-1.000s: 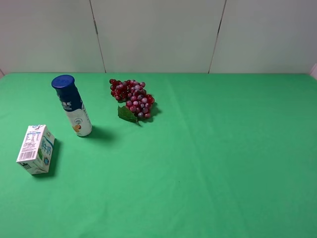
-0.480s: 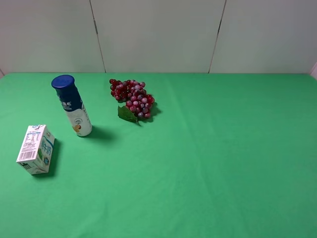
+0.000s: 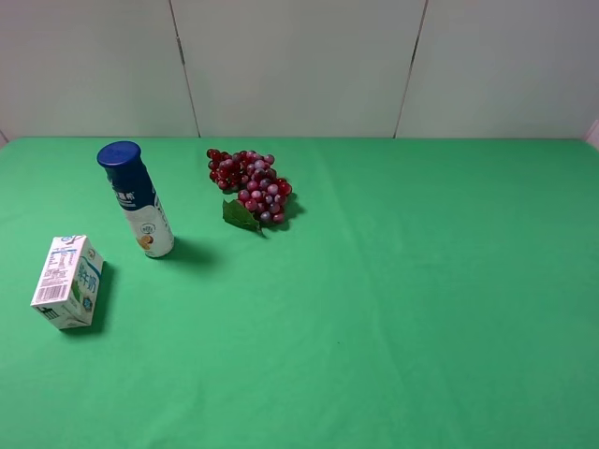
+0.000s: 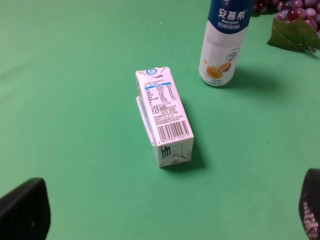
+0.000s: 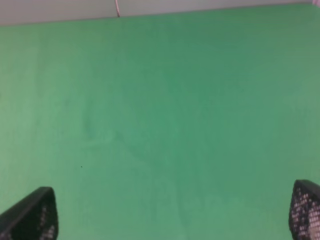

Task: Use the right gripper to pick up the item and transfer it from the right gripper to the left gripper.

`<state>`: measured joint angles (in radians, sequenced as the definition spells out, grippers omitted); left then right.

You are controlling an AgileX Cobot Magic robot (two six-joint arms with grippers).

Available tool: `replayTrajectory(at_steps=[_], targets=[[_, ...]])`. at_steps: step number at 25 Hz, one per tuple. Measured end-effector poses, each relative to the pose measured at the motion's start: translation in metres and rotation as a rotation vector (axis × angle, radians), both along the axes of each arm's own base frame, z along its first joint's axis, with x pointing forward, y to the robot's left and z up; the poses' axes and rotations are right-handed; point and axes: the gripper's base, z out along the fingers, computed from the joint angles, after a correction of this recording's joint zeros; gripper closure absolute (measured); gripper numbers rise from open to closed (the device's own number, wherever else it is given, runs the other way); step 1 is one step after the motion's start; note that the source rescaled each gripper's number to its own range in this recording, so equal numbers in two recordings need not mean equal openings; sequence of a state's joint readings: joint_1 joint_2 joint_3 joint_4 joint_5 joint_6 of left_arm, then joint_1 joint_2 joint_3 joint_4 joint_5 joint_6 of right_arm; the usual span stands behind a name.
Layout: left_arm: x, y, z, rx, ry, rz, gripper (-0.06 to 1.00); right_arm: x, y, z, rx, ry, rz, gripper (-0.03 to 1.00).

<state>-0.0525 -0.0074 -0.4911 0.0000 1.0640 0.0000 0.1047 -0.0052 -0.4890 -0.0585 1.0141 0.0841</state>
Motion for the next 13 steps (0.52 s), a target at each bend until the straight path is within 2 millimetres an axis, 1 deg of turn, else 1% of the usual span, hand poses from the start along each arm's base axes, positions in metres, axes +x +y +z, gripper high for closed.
replayTrajectory(at_steps=[13], targets=[[0.0000,0.0000,0.0001,0.000,-0.001,0.000,-0.06,0.0001,0.0000,0.0002,0.000,-0.002,0.000,-0.03]])
